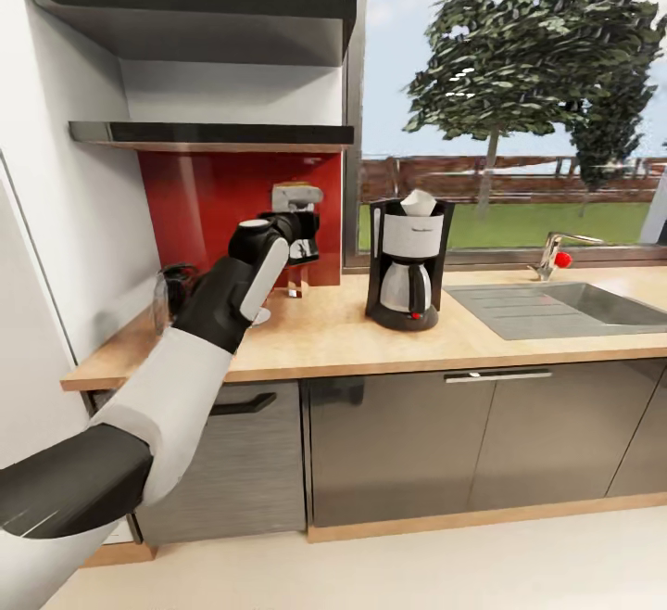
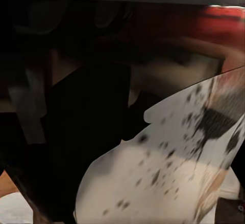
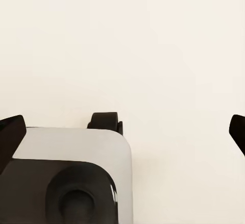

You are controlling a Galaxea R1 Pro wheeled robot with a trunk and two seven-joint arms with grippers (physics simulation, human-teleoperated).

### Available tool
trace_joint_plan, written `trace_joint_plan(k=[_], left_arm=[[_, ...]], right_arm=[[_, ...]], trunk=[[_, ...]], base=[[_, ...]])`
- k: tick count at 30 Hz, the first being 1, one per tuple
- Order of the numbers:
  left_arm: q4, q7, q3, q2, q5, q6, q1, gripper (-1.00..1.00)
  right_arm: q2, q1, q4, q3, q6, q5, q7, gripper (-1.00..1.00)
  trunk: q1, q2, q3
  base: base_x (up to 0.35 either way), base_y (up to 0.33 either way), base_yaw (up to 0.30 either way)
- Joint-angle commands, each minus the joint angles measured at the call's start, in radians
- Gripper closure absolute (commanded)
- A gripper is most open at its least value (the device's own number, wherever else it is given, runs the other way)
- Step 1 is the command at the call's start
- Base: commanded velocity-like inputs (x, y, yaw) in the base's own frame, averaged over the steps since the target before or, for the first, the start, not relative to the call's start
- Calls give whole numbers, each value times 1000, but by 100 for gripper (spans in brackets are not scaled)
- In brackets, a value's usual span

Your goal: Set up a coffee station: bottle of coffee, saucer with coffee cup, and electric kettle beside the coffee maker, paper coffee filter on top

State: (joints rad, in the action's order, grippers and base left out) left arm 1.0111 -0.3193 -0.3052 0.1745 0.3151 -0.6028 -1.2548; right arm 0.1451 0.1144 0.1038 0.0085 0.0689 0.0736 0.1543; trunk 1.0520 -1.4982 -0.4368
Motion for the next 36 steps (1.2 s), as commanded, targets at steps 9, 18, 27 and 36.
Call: trace_joint_plan(k=[9,18,27,36], left_arm=[[-47,-9,-5,0,6,134,116,100],[-129,-8,-7,0,5,199,126,100],[-138,-8,-8,0,5,201,126,100],[-151,-9,-9,0,5,202,126,100]], right_arm=[[1,1,-1,1,3,8,4,-100],[1,1,-1,2,3,8,4,-100],[1,1,-1,2,3,8,4,-100],[1,0,-1,3,3,8,4,-100]], trunk=[[0,-1,-1],[0,-1,-1],[0,-1,-1],[0,-1,-1]], base=[[0,-10,0],[54,-102,0],[119,-90,0],[172,-14,0]])
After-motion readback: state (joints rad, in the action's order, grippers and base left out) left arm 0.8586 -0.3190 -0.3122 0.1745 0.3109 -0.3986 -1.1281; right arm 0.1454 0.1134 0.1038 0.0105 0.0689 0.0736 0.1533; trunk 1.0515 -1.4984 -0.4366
